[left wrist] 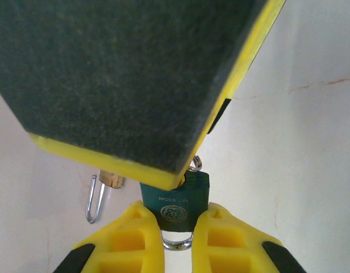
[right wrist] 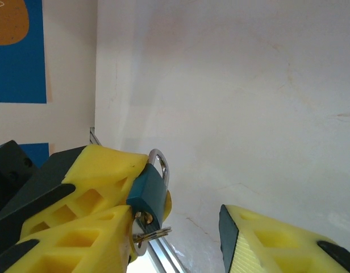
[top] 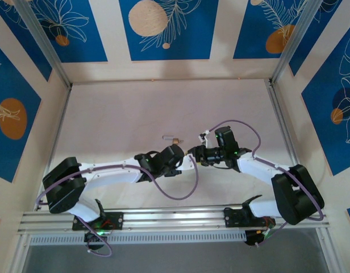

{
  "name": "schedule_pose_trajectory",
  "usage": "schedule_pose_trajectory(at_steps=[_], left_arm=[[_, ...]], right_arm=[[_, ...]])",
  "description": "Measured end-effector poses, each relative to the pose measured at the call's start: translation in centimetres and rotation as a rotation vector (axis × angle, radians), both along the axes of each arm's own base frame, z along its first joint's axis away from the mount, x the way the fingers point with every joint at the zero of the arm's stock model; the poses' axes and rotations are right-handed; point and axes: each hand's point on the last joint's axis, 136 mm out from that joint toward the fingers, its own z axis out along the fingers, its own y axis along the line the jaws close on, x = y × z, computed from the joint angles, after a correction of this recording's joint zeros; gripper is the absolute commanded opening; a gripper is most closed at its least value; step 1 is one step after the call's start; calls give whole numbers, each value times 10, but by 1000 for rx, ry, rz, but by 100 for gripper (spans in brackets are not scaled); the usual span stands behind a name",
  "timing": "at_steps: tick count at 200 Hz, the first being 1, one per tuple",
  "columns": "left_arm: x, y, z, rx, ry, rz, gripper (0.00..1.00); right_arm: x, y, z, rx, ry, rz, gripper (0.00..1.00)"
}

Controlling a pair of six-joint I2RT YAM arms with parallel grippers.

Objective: Unlock with the key

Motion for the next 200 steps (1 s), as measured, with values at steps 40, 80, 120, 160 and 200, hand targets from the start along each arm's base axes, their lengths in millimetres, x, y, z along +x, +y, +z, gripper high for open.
schedule_pose_trajectory(at_steps=[40, 80, 120, 160, 200], left_arm=[[-3, -2, 3, -3, 41, -8, 2], [-8, -2, -3, 16, 84, -20, 2], [-12, -2, -9, 36, 112, -29, 2], [-12, -4, -6, 28, 115, -30, 2], [-14, -3, -6, 31, 129, -32, 4]], right_arm=[[-5, -2, 3, 3, -36, 13, 45], [-8, 1, 5, 4, -65, 42, 45], [-14, 8, 4, 6, -81, 80, 37], [-15, 10, -6, -6, -59, 92, 32], [-15, 12, -8, -3, -57, 100, 24]])
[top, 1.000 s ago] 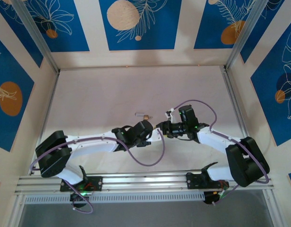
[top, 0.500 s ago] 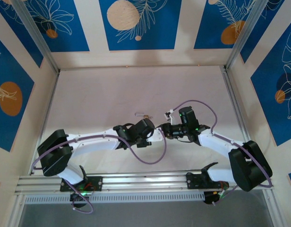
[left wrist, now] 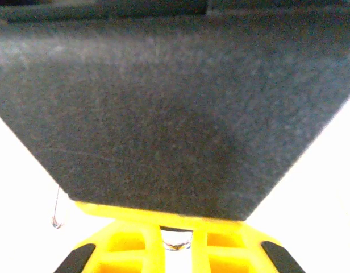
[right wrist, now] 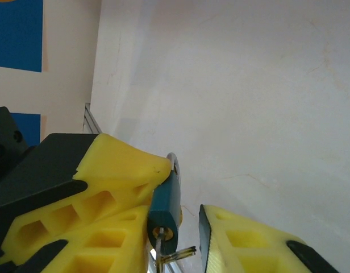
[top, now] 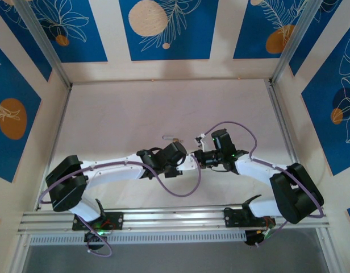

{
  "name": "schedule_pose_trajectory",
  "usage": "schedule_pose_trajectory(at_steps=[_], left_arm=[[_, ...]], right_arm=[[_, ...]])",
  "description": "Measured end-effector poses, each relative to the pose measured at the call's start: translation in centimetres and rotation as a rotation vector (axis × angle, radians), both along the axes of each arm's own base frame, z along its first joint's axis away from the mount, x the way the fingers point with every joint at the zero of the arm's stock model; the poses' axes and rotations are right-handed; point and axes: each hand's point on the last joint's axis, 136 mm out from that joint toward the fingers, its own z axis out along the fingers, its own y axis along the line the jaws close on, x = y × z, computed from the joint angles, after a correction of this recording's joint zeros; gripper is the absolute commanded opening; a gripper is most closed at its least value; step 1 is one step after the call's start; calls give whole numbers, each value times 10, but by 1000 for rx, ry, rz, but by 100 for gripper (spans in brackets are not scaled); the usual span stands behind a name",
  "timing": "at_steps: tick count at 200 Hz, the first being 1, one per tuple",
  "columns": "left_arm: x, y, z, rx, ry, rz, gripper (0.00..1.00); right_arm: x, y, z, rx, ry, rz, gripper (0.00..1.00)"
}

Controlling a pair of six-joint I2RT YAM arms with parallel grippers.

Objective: Unlock with the key

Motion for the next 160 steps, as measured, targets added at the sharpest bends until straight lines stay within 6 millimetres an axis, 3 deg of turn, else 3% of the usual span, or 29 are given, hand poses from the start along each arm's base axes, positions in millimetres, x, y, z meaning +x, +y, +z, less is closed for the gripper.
schedule_pose_trajectory(at_steps=[54, 67, 81, 90, 113, 141, 160], left_arm=[[-3, 1, -2, 2, 22, -2, 8], [-3, 2, -2, 6, 22, -2, 21], [-2, 2, -1, 5, 18, 4, 44], [1, 5, 2, -2, 16, 26, 53], [17, 17, 25, -63, -18, 114, 62], [46, 54, 68, -293, -15, 331, 69], [47, 62, 72, -412, 66, 405, 76]], right_arm=[[1, 3, 2, 7, -12, 12, 6], [1, 4, 2, 7, -12, 13, 4], [1, 4, 3, 13, -13, 18, 4], [3, 3, 2, 5, -18, 6, 3], [10, -1, 2, -2, -20, -26, 3], [14, -3, 11, 16, -35, -48, 3], [16, -3, 16, 33, -43, -54, 2]])
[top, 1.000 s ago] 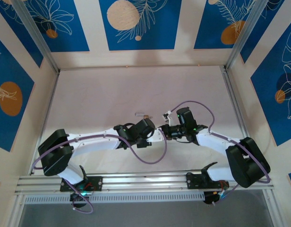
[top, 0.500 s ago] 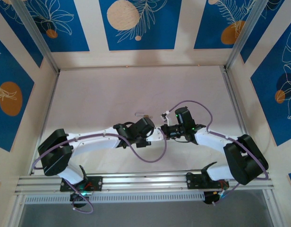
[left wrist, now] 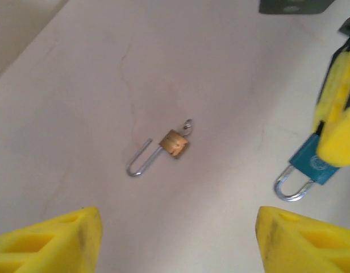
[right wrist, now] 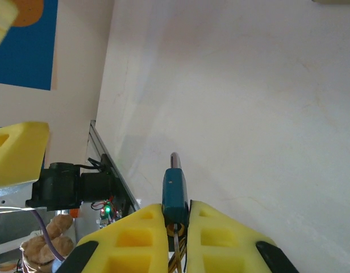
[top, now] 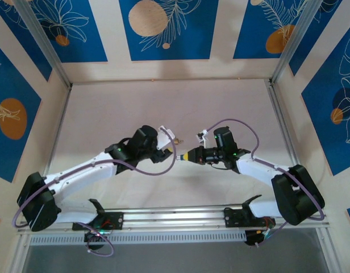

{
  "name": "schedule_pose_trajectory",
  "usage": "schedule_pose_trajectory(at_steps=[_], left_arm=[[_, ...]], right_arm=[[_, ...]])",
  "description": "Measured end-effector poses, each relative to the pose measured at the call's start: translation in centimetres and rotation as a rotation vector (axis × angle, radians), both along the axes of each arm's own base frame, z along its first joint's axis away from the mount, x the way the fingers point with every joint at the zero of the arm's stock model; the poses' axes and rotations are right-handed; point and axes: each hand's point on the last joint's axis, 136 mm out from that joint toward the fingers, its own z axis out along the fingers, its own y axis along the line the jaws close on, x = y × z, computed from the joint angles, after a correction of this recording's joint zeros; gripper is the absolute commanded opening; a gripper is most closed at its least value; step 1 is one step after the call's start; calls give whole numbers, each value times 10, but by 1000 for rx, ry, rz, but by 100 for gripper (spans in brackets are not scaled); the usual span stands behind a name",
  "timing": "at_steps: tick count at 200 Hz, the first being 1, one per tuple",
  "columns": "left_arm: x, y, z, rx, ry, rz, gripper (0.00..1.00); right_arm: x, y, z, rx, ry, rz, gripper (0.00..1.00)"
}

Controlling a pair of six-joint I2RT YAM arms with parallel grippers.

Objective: Unlock with the key

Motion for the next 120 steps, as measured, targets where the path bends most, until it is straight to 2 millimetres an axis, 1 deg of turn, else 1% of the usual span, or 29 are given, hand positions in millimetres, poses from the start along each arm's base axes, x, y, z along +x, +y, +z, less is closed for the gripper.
schedule_pose_trajectory(at_steps=[11, 19, 26, 38, 53, 66, 77, 101, 120], left_arm=[[-5, -4, -9, -68, 76, -1, 79], [-10, -7, -18, -111, 141, -5, 86], [-16, -11, -27, -149, 208, -16, 89], [-25, -17, -40, -206, 317, -26, 90], [-29, -23, -50, -264, 415, -28, 90], [-30, -26, -51, -315, 467, -24, 89], [-28, -28, -47, -363, 494, -19, 89], [-19, -28, -38, -469, 532, -1, 84], [-14, -29, -41, -506, 572, 10, 82]], right_arm=[[1, 0, 3, 10, 1, -3, 2], [2, -1, 5, 21, -1, -4, 2], [2, -1, 7, 32, -4, -6, 2], [3, -1, 10, 49, -5, -9, 2], [3, -2, 10, 66, 3, -11, 2], [2, -3, 10, 76, 11, -14, 2], [1, -4, 11, 81, 14, -16, 2], [0, -5, 14, 93, 16, -18, 2], [0, -4, 16, 102, 15, -14, 1]])
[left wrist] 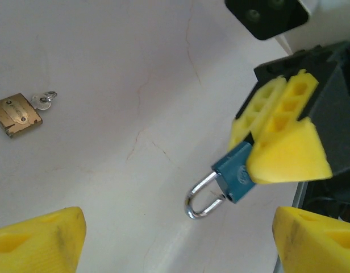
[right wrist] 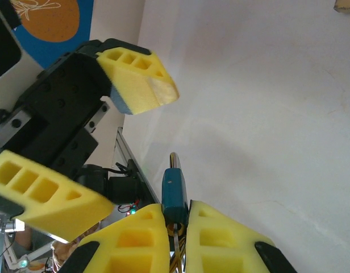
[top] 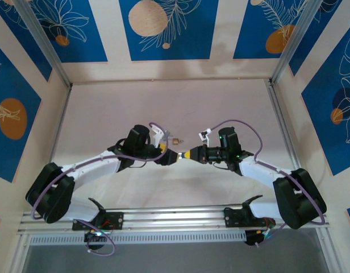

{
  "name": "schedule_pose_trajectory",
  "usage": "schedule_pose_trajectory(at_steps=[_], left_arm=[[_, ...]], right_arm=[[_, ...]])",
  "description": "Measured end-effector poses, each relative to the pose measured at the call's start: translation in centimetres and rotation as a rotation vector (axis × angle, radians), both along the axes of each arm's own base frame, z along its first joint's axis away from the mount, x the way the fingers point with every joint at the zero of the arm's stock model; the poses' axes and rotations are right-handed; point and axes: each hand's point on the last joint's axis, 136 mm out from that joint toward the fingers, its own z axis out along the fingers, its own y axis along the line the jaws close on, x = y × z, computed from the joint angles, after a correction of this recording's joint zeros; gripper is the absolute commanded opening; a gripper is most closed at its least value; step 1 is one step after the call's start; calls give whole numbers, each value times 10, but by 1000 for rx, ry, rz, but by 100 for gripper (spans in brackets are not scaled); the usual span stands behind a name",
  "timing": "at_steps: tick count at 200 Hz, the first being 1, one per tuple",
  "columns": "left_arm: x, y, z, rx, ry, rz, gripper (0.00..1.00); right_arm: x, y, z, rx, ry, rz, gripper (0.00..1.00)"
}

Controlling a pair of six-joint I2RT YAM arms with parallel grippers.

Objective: Unlock with the key

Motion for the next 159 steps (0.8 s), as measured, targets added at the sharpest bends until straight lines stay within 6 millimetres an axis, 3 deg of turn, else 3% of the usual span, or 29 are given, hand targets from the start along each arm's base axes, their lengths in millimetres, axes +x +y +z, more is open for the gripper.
schedule_pose_trajectory(at_steps=[67, 159], left_arm=[[1, -2, -22, 18, 81, 9, 78], [18, 11, -39, 114, 30, 102, 70]], right_arm=[[-1, -1, 10, 21, -19, -5, 1], [-4, 5, 15, 54, 2, 13, 1]])
